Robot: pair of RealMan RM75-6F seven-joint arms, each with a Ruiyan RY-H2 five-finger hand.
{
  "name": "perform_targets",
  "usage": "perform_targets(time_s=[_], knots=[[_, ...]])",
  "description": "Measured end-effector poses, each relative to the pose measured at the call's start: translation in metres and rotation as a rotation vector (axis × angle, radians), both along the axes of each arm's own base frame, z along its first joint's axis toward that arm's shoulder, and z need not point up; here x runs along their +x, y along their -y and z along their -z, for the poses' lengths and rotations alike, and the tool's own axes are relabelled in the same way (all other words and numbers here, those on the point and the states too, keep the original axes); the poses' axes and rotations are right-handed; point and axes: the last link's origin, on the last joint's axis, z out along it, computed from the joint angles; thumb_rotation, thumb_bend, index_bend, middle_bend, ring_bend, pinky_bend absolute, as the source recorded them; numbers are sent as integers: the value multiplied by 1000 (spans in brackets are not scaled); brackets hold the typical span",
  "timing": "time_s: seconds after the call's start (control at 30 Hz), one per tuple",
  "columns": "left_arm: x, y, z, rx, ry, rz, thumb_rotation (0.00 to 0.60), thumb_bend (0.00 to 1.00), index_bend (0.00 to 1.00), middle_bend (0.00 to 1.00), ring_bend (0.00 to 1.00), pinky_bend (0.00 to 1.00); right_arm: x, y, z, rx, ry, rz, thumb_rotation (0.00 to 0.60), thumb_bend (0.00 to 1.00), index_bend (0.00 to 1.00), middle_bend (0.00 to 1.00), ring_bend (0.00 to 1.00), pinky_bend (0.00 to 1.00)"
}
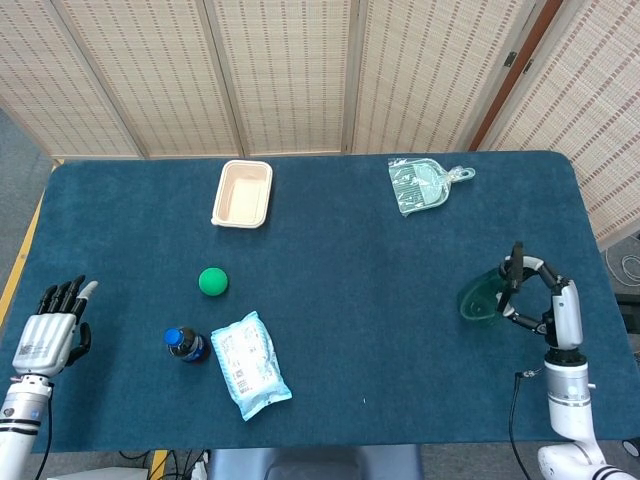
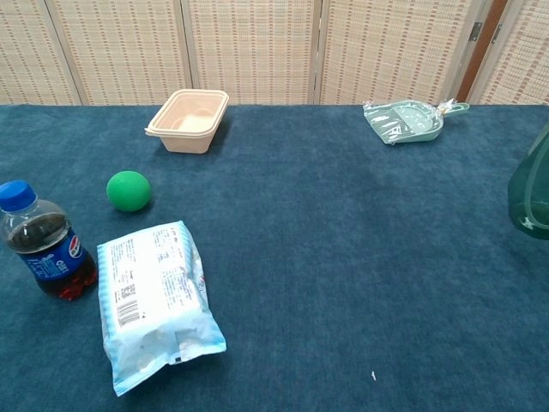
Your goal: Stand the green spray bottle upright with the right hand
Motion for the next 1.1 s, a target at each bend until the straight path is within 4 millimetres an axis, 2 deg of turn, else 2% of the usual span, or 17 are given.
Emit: perform_targets(time_s=[0.4,1.1], knots=[[1,2,-1,-1,-4,3,600,696,0,0,0,0,-9,-8,18,-12,124,-32,600,278,426,563,490,545],[13,2,-11,30,-4,29,600,696,0,0,0,0,-25,-11,39,34,171,-18,600,277,426,563,490,544]])
